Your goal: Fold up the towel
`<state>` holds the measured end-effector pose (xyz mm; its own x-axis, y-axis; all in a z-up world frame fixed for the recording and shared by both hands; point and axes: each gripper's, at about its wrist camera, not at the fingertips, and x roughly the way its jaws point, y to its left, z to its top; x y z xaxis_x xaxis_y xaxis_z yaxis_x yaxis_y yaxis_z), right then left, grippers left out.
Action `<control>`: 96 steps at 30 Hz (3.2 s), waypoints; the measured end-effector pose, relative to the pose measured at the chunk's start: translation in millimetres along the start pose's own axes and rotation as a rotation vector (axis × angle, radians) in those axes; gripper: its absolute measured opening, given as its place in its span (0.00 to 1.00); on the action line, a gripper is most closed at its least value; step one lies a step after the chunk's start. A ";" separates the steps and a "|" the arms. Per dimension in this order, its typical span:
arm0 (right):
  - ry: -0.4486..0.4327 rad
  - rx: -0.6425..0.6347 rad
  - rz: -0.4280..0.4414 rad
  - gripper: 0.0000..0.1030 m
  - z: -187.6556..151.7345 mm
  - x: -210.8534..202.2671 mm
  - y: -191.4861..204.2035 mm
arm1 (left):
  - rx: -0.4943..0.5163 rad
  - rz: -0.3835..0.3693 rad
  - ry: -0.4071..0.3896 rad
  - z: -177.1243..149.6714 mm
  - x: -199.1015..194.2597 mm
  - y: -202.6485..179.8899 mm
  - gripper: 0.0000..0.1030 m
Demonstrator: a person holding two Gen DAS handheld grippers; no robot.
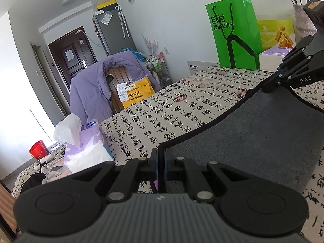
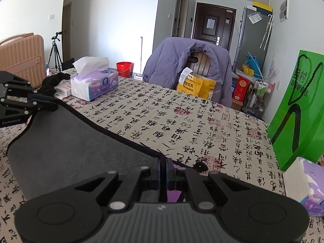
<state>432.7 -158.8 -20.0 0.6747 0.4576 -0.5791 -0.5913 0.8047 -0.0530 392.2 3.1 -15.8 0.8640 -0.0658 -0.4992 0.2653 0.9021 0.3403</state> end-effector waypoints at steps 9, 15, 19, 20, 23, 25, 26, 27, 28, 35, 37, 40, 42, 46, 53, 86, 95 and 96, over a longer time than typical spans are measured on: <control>0.010 -0.019 -0.008 0.05 5.8 20.3 -6.1 | 0.000 -0.002 0.012 -0.6 22.7 5.1 0.06; 0.017 -0.038 -0.012 0.05 8.7 35.5 -9.0 | -0.002 0.002 0.021 -3.0 35.7 6.8 0.06; 0.020 -0.038 -0.011 0.05 9.7 43.4 -12.1 | -0.008 0.002 0.027 -5.2 43.6 9.5 0.06; 0.020 -0.037 -0.009 0.05 9.5 45.0 -12.9 | -0.010 0.003 0.028 -5.8 45.2 10.2 0.06; 0.021 -0.036 -0.004 0.05 7.3 49.7 -14.6 | -0.016 0.001 0.030 -7.5 49.8 11.1 0.06; 0.024 -0.033 -0.001 0.05 5.1 53.4 -15.1 | -0.018 0.000 0.032 -8.6 52.0 10.8 0.06; 0.026 -0.031 0.001 0.05 4.3 55.3 -15.4 | -0.017 0.000 0.034 -9.3 53.5 10.8 0.06; 0.028 -0.030 0.003 0.05 3.6 57.1 -15.7 | -0.017 0.000 0.036 -9.6 54.8 10.6 0.06; 0.030 -0.029 0.004 0.05 2.9 58.3 -15.8 | -0.020 -0.002 0.037 -10.2 56.2 11.0 0.06; 0.030 -0.035 0.010 0.06 0.8 62.8 -15.4 | -0.047 -0.003 0.056 -14.0 63.6 13.7 0.09; 0.030 -0.033 0.009 0.12 -0.2 63.3 -16.0 | -0.064 -0.002 0.061 -15.4 64.2 16.1 0.23; 0.028 -0.020 0.002 0.35 -0.8 61.9 -18.7 | -0.092 0.021 0.030 -17.1 58.6 20.0 0.70; 0.013 -0.003 0.009 0.66 -1.2 59.0 -21.0 | -0.107 0.025 0.013 -16.4 54.3 22.9 0.85; -0.005 0.017 0.010 1.00 -2.1 55.4 -23.8 | -0.160 0.028 -0.010 -17.9 50.2 29.8 1.00; 0.001 0.045 0.008 1.00 -4.2 56.4 -28.5 | -0.166 0.028 0.006 -19.1 54.1 30.4 1.00; -0.059 0.011 -0.017 1.00 10.4 -17.9 1.8 | -0.256 0.081 -0.062 -3.7 -30.9 34.4 1.00; -0.084 0.005 -0.021 1.00 8.3 -59.4 14.9 | -0.241 0.099 -0.098 -1.6 -69.6 24.5 1.00; -0.086 0.003 -0.023 1.00 7.8 -64.2 16.8 | -0.241 0.099 -0.102 -1.9 -73.9 23.8 1.00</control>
<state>382.8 -171.7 22.7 0.7237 0.4699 -0.5054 -0.5740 0.8164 -0.0630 333.9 30.2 27.7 0.9224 -0.0036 -0.3861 0.0783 0.9810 0.1778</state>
